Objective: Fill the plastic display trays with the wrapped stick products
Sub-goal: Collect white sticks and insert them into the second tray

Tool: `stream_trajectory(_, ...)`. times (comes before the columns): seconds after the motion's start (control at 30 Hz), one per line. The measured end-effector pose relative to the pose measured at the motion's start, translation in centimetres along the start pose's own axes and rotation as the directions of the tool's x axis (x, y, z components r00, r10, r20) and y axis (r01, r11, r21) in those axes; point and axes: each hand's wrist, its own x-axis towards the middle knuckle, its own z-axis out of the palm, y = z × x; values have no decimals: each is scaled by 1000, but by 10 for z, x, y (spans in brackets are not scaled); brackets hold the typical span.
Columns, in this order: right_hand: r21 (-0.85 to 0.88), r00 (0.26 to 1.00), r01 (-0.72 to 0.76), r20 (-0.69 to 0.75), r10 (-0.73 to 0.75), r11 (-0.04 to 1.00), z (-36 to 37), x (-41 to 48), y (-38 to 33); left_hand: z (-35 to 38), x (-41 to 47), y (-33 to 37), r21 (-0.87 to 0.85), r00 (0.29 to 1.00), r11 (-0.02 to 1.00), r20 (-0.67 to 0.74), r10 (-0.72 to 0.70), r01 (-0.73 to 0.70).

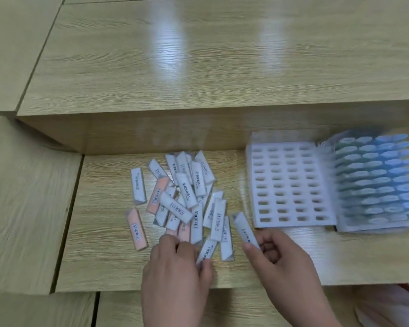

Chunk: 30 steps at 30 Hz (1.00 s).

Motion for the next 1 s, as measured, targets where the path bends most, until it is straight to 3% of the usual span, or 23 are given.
stream_trajectory(0.1,371,984,-78,178,11,925,-13,2,-3,-3,-3,4,-75,1000,997,-9,9,-9)
stream_trajectory(0.23,496,965,-3,228,-126,869,-35,14,-11,-21,-3,2,-182,999,983,-21,-37,33)
stream_trajectory(0.33,552,963,83,170,-210,830,-54,31,-21,-40,7,6,-411,1000,911,19,-14,20)
stream_trajectory(0.4,521,957,166,119,-263,837,-65,45,-29,-53,18,19,-463,999,886,1,33,-29)
stream_trajectory(0.5,452,955,249,31,-294,856,-73,69,-42,-66,36,45,-397,995,912,-29,99,-103)
stream_trajectory(0.67,284,916,387,-229,-329,877,-71,104,-58,-68,69,79,-374,975,903,-145,169,-212)
stream_trajectory(0.87,226,863,459,-344,-371,859,-63,119,-54,-54,94,97,-282,920,911,-338,199,-300)
stream_trajectory(1.0,274,861,484,-317,-397,831,-60,127,-51,-43,106,108,-167,884,923,-386,263,-347)
